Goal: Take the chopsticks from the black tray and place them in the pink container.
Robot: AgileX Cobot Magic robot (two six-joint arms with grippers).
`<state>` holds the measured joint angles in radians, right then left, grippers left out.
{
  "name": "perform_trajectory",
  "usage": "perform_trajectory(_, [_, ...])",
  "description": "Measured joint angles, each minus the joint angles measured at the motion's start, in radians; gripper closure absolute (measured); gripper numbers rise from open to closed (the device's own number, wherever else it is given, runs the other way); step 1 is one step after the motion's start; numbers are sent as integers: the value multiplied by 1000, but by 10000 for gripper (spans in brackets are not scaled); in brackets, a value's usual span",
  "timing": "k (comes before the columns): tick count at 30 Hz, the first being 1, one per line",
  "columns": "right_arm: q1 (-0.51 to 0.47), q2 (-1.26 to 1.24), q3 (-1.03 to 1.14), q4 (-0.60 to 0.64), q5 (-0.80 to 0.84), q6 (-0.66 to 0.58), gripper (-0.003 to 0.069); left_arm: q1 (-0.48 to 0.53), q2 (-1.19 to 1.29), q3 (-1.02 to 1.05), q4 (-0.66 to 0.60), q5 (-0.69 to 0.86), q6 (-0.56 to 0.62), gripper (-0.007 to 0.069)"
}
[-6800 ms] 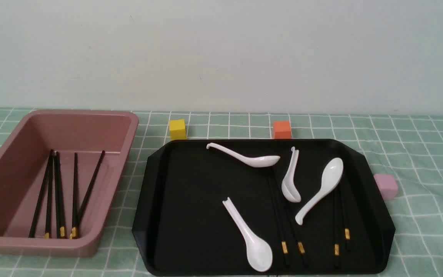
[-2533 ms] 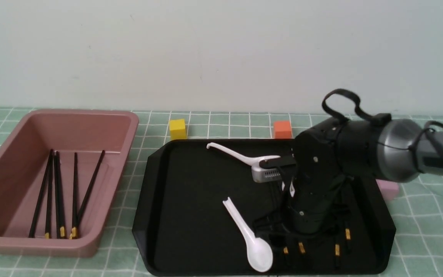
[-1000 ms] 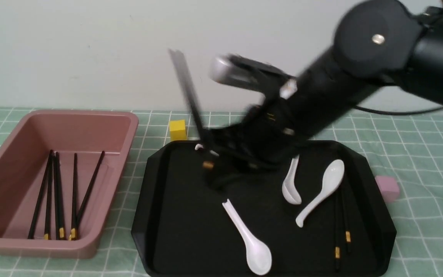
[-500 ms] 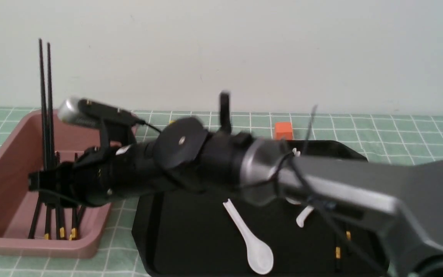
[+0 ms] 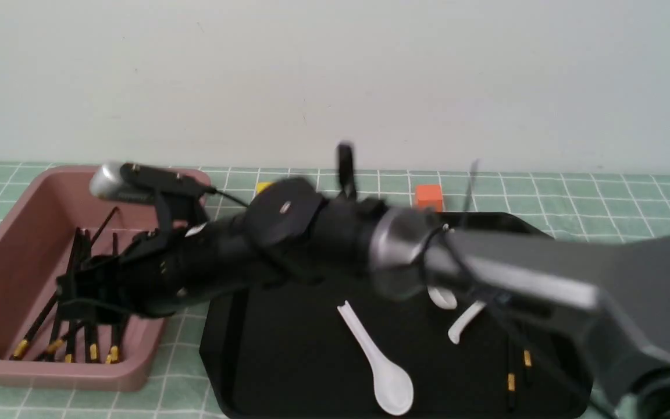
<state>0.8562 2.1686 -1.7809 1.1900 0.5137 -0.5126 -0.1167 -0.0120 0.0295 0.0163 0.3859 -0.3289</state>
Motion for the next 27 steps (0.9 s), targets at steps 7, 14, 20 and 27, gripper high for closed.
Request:
perform_trajectory(7, [-202, -232, -1, -261, 463, 103, 666, 0, 0, 0, 0, 0, 0, 386])
perform_trajectory(14, [-327, -475, 20, -621, 710, 320, 663, 0, 0, 0, 0, 0, 0, 386])
perform_trajectory(20, [-330, -791, 197, -988, 732, 505, 659, 0, 0, 0, 0, 0, 0, 386])
perform_trajectory(27, [-330, -1241, 618, -1226, 622, 590, 657, 0, 0, 0, 0, 0, 0, 386])
